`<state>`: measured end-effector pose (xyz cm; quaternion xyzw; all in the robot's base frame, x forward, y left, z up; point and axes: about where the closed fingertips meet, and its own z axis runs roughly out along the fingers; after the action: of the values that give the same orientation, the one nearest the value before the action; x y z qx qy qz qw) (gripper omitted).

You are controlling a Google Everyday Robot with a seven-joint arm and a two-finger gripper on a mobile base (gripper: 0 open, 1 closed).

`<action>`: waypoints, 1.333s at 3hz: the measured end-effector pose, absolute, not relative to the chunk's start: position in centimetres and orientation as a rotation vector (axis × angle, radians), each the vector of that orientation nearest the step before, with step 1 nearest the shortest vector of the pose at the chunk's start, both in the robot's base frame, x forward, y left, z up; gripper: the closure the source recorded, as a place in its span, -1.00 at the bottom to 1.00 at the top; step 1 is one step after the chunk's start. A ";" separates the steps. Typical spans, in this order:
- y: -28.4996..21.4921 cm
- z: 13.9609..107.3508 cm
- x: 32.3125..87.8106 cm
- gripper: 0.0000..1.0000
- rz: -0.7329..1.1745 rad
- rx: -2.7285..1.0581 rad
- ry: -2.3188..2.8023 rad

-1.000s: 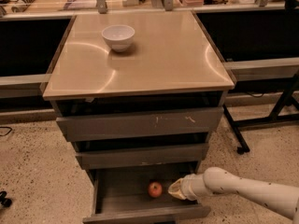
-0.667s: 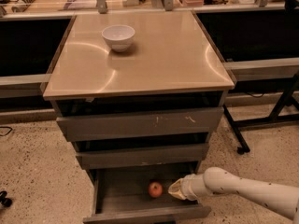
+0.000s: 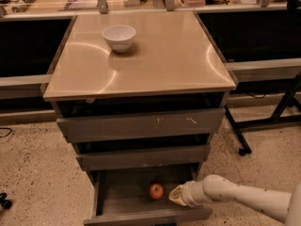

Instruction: Pick apple from bottom drawer and place on counter

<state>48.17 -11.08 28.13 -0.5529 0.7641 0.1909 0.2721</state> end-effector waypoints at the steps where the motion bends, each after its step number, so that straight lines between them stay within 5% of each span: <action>1: -11.1 25.7 48.6 -0.28 0.517 -1.496 2.030; 4: -10.1 20.0 51.8 -0.34 0.560 -1.497 1.966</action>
Offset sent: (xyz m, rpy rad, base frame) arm 0.0232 -0.0036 -0.0742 0.0406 -0.0251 0.0219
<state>51.76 -10.05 20.02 -0.5637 0.7404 0.2108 0.2993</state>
